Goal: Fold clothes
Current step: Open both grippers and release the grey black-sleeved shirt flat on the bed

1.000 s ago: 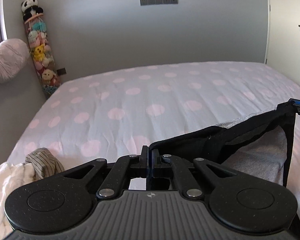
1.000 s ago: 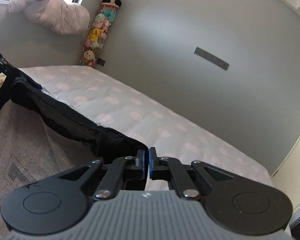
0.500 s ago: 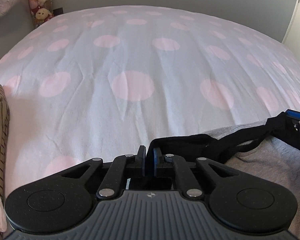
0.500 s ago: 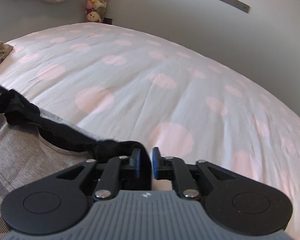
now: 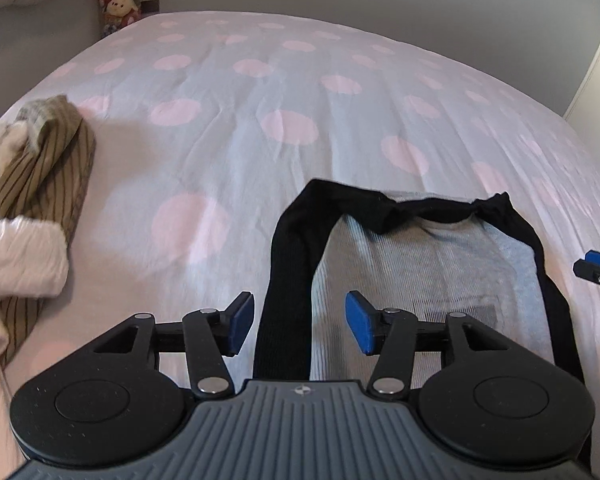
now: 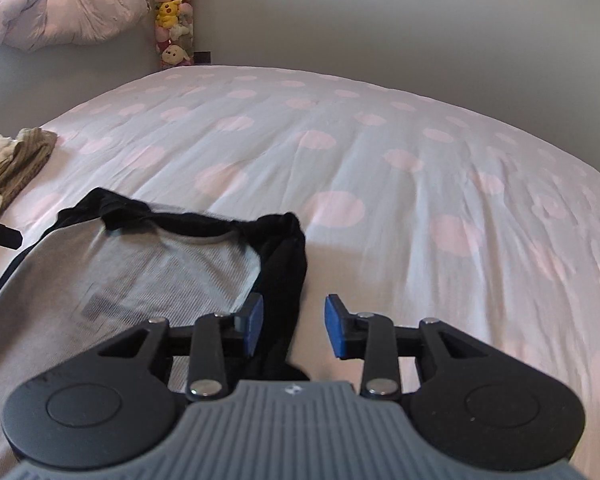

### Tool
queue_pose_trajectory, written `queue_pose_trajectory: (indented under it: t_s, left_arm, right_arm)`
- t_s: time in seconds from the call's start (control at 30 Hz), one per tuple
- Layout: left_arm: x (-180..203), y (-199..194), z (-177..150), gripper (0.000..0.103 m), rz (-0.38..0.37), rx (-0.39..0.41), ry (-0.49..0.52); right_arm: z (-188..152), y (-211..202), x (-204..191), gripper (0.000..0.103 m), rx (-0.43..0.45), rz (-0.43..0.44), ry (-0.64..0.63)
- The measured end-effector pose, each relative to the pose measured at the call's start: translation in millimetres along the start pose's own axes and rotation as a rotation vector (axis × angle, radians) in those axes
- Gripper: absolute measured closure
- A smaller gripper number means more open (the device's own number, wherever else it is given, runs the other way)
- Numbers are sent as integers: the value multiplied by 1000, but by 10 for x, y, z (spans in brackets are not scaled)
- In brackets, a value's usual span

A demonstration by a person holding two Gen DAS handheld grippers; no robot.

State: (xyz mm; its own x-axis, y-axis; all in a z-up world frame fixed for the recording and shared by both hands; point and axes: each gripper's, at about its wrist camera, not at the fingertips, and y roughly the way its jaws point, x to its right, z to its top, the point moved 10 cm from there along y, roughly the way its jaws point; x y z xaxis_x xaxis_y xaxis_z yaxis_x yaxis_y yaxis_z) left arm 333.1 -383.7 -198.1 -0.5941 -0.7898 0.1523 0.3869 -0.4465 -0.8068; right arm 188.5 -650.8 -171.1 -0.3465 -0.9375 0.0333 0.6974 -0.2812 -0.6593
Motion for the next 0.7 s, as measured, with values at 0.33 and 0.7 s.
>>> queue_pose_trajectory:
  t_s: [0.33, 0.7]
  left_arm:
    - [-77, -738, -962, 54, 55, 14, -110]
    - [-98, -869, -1327, 54, 86, 60, -85]
  right_arm:
    - [-1070, -746, -418, 61, -119, 48, 101]
    - [-1397, -799, -475, 98, -160, 14, 207]
